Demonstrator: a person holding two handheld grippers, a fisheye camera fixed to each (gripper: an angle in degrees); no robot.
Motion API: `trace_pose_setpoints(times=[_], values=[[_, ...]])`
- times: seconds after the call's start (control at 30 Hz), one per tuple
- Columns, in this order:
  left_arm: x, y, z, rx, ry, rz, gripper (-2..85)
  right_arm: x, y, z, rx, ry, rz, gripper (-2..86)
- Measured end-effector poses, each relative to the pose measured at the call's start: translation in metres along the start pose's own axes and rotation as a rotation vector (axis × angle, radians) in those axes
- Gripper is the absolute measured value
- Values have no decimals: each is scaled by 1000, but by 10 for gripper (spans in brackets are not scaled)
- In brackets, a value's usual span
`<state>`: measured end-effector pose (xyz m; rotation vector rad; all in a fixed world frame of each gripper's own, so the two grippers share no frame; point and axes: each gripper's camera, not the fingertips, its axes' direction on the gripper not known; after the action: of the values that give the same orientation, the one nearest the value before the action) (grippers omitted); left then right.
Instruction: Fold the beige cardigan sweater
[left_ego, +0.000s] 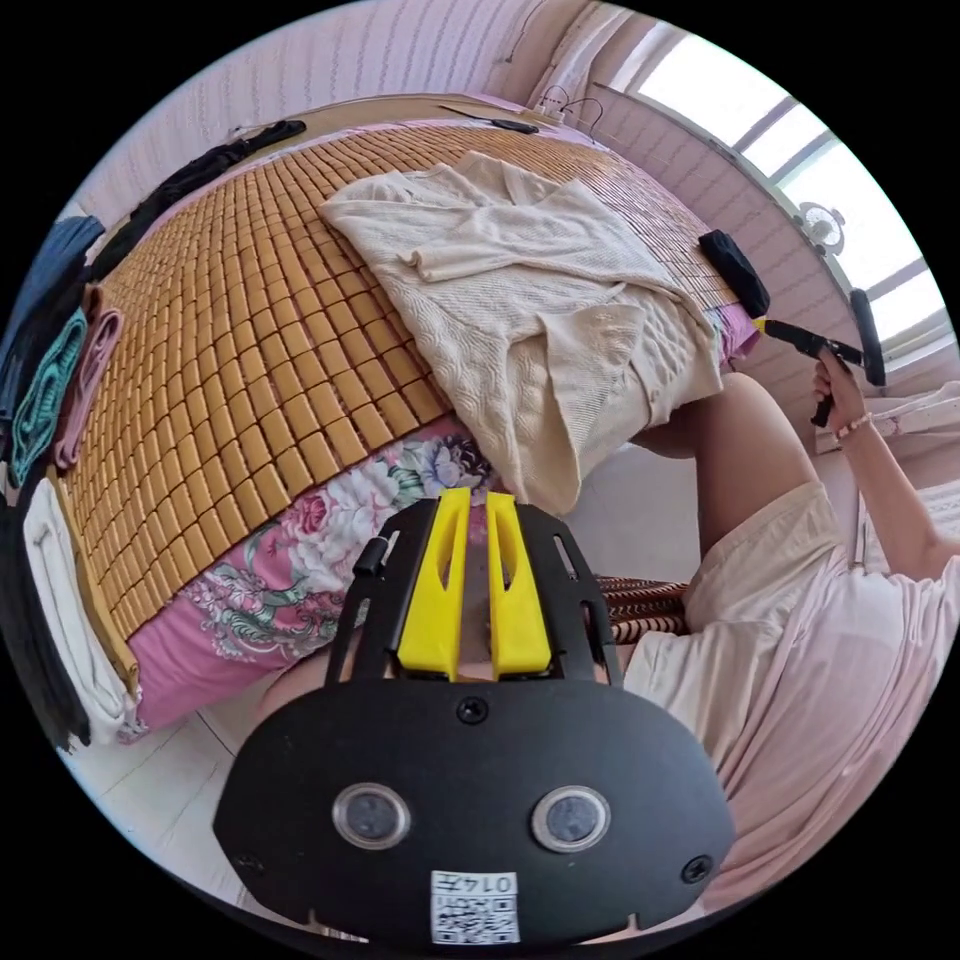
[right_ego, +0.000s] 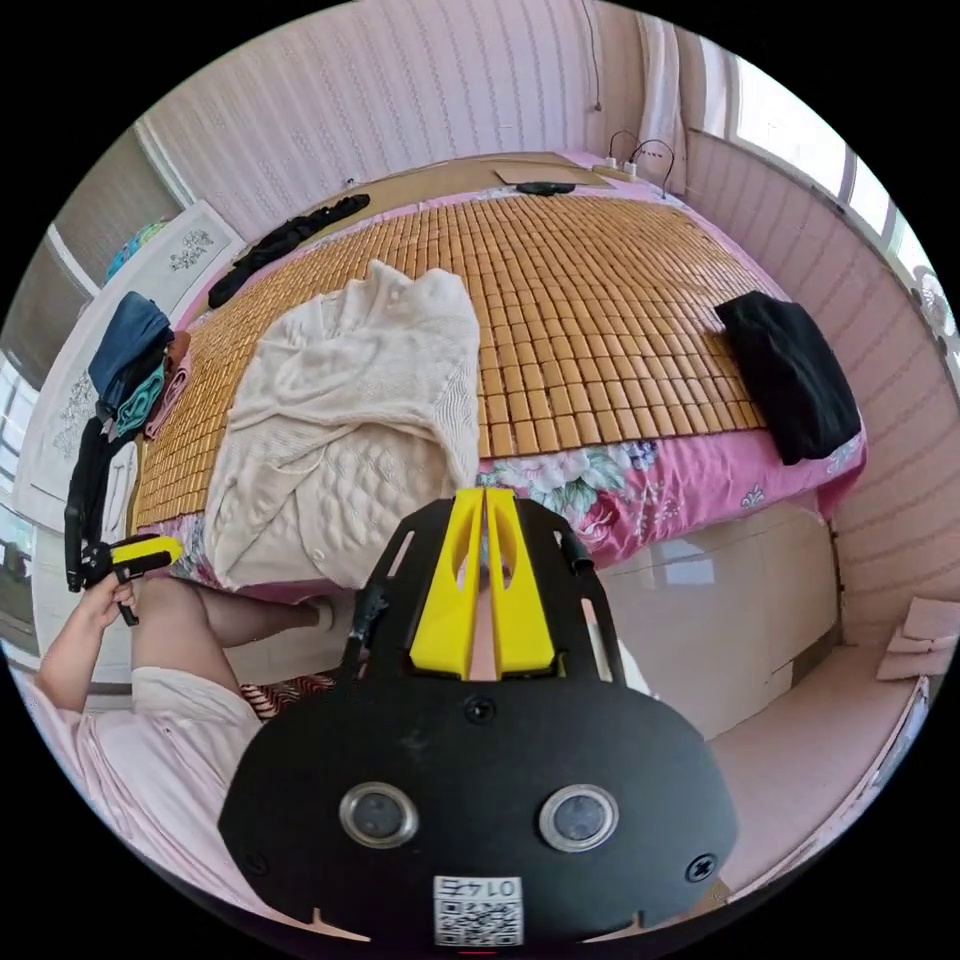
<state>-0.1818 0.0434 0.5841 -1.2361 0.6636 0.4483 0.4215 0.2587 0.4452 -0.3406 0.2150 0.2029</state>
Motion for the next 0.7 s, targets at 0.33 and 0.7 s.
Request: trace_pose_setpoints(times=[0.33,0.7], values=[[58,-102,6,144,-144,136,60,-165,-107,64,-160,-234,-496,129],[92,-175,81,-41,-169,257,88,-158,-115,93,-119,-152,-537,46]])
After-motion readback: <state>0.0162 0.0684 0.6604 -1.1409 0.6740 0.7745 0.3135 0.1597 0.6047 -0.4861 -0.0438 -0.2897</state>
